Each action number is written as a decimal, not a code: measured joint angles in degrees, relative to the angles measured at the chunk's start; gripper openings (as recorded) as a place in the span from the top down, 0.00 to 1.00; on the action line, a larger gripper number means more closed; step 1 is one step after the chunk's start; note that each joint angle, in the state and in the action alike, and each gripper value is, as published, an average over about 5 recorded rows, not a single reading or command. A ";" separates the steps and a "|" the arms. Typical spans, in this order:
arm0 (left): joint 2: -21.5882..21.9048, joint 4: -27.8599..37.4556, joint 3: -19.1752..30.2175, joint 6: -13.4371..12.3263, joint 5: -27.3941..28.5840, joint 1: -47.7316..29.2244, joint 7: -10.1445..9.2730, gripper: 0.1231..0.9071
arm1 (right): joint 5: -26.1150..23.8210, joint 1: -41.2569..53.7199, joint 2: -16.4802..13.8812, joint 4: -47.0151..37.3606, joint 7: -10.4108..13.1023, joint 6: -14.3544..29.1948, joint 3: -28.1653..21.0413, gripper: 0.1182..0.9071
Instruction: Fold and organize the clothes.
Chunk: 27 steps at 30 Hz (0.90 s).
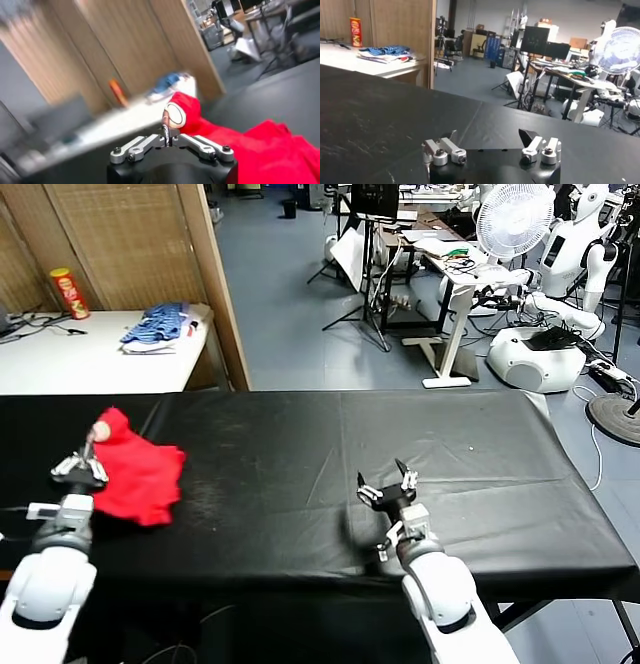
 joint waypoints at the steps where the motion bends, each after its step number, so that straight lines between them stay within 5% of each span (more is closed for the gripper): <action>1: 0.12 -0.83 0.37 -0.46 0.38 0.25 0.30 0.96 | -0.01 -0.08 0.07 -0.09 -0.02 0.00 -0.06 0.14; 6: -2.06 -3.99 5.98 -2.05 -1.88 1.08 1.45 0.96 | -0.22 -0.68 0.14 -0.14 -0.19 -0.01 -0.20 0.14; 14: -10.50 -0.87 21.49 -3.80 -2.30 1.19 0.67 0.94 | 2.57 -1.32 -1.30 1.35 -2.10 -0.21 -0.07 0.14; 22: -12.90 -2.89 27.36 -13.01 -10.76 0.96 7.17 0.43 | 17.00 1.21 -3.35 0.61 -4.47 -5.55 -2.81 0.14; 27: -12.29 -7.30 26.17 -15.39 -21.68 -0.54 7.31 0.18 | 30.41 5.99 -1.66 -2.71 -2.95 -10.13 -7.69 0.14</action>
